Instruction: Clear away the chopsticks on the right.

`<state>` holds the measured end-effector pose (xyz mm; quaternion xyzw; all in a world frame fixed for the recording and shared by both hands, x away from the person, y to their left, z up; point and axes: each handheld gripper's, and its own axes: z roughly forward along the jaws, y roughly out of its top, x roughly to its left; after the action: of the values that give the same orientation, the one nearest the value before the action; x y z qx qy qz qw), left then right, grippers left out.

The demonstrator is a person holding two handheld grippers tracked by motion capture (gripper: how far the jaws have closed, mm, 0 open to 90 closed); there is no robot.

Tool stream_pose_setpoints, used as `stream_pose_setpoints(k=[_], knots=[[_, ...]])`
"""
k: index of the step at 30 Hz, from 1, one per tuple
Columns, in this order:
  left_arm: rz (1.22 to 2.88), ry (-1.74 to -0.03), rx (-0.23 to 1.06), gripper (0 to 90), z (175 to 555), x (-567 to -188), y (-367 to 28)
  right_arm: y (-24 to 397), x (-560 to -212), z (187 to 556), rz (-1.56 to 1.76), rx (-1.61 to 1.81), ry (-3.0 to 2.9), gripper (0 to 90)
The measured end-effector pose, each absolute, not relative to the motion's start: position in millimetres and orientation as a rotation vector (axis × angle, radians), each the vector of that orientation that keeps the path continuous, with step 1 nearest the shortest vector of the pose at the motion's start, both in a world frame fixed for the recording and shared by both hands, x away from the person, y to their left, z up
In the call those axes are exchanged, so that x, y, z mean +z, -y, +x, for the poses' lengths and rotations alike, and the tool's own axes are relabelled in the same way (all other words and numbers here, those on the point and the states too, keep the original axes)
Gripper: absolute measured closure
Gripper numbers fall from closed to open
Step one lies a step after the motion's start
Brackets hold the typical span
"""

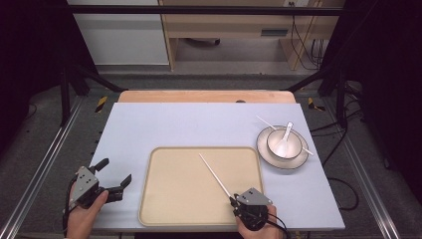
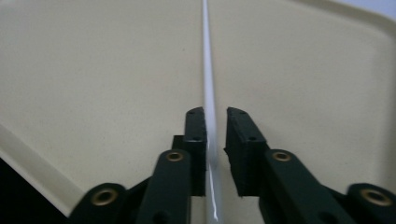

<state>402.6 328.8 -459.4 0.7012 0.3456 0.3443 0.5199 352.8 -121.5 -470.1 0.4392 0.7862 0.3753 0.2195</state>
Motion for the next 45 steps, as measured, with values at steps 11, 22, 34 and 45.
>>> stream_pose_setpoints(k=[11, 22, 34, 45], knots=[[1.685, -0.83, 0.824, 3.7, 402, -459, -327, 156, -446, 365, 1.262, 1.168, -2.022, 55.9], [1.676, -0.855, 0.826, 3.6, 401, -460, -330, 225, -410, 398, 1.163, 1.135, -1.969, 21.1], [1.683, -0.873, 0.812, 3.6, 402, -465, -330, 362, -378, 442, 1.251, 1.046, -1.811, 41.5], [1.7, -0.881, 0.795, 3.6, 404, -469, -329, 387, -405, 499, 1.23, 0.971, -1.982, 59.3]])
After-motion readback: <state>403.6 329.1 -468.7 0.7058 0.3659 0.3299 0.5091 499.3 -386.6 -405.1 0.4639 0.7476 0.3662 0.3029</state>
